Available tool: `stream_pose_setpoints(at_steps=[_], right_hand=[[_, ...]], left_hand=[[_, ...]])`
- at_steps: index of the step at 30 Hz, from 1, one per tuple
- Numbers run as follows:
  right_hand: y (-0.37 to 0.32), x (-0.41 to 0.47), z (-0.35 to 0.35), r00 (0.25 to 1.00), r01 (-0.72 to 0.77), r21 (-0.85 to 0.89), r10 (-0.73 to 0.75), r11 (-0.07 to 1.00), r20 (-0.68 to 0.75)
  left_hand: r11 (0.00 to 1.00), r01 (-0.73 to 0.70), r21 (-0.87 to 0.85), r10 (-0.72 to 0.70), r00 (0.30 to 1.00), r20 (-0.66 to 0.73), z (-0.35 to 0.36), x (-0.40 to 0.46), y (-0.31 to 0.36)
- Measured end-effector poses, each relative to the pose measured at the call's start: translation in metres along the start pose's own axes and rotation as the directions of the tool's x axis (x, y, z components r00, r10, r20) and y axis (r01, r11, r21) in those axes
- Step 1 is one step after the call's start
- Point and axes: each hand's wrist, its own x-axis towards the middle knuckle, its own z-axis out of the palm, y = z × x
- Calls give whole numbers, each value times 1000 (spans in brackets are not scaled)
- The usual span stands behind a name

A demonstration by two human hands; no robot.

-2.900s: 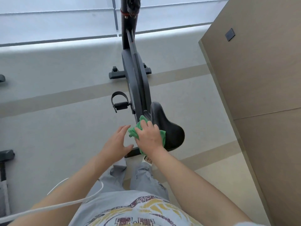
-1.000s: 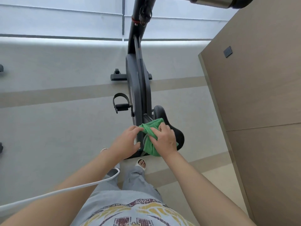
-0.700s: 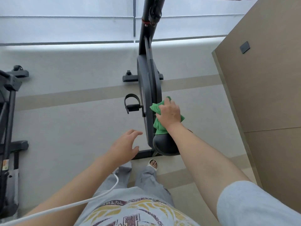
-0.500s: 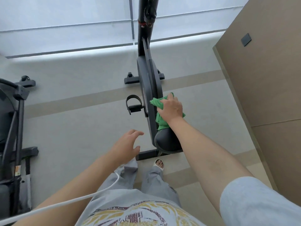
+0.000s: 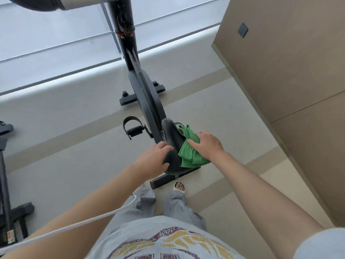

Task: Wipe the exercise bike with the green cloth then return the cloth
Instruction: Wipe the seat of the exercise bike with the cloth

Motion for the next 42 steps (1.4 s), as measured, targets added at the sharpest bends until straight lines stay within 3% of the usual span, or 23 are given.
stream_pose_setpoints(at_steps=[4,9,18,23,29,33,35,38,42], right_hand=[[18,-38,26,983,-133,282,163,950,-86],[-9,-47,53,945,-204,652,322,731,-65],[-3,-5,36,917,-223,738,394,637,-63],[-20,-34,71,814,-137,831,540,539,-215],[-69,-76,113,716,-74,763,566,643,-408],[-96,-99,136,671,-57,738,573,672,-470],[-114,-109,150,690,-61,692,531,720,-492],[-139,-120,173,760,-72,456,345,887,-551],[-141,-110,169,807,-187,233,284,954,-518]], left_hand=[[971,-67,229,54,997,62,-3,25,5],[950,-103,294,84,994,77,1,37,2],[937,-106,333,111,994,2,8,37,-3],[926,-131,354,139,990,4,7,36,-5],[930,-200,310,204,979,18,6,32,-15],[955,-236,178,230,972,54,4,25,-29],[960,-257,113,251,966,61,3,16,-39],[962,-271,36,270,962,38,2,4,-56],[989,-143,-35,144,990,4,-8,-7,-82]])
